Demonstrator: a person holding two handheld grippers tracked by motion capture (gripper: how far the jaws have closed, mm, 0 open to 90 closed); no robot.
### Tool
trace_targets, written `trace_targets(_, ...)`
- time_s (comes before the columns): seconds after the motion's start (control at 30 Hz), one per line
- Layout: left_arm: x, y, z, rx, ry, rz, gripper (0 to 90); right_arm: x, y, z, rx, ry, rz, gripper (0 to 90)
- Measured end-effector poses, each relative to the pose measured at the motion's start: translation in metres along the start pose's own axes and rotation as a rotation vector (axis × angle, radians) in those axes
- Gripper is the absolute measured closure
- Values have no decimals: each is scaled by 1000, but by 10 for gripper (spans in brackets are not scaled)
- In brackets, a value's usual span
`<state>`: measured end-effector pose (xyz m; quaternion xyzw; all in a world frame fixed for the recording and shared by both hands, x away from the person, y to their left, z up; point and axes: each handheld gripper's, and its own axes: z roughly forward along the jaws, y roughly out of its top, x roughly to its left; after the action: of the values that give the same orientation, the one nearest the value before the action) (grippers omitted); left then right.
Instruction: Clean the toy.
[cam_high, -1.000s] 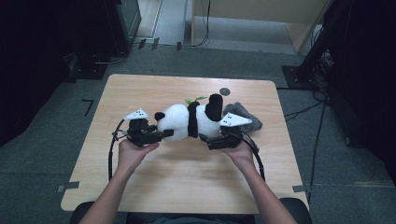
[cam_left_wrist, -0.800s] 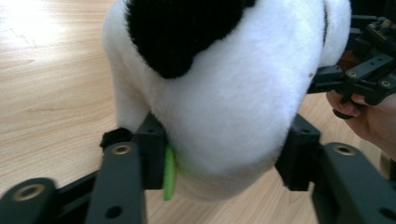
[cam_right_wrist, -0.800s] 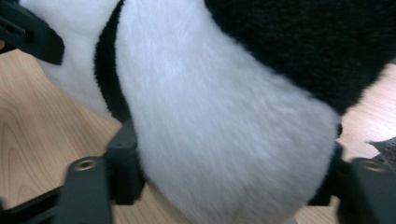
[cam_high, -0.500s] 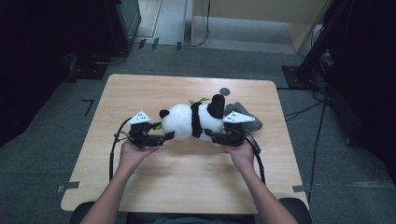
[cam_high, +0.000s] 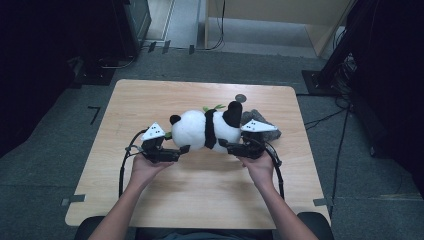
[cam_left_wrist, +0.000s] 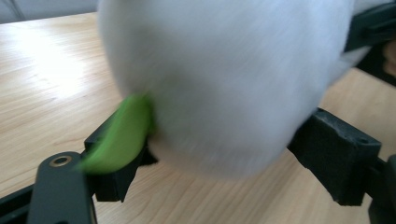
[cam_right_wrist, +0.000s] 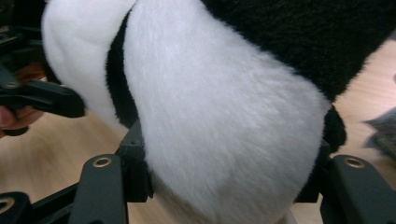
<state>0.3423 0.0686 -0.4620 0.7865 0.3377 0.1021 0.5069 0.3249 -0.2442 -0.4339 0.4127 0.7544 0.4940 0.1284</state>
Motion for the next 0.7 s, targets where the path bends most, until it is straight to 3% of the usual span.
trace_targets(0.17,5,-1,0,-2,16,-35,258,6,-2,7,14,5,19,400)
trace_targets(0.27,2,1,-2,-13,36,-23,387,7,-2,8,12,10,23,389)
trace_targets(0.4,0,3,-5,-30,19,-24,522,5,-1,6,3,2,4,335)
trace_targets(0.5,1,6,-7,-30,-1,-43,560,2,-1,5,-3,-1,-17,272)
trace_targets(0.6,6,6,-10,-33,-18,-82,579,-4,-2,5,-12,24,-28,214)
trace_targets(0.7,11,9,-16,-36,-20,-94,581,-7,-3,5,-22,52,-50,176)
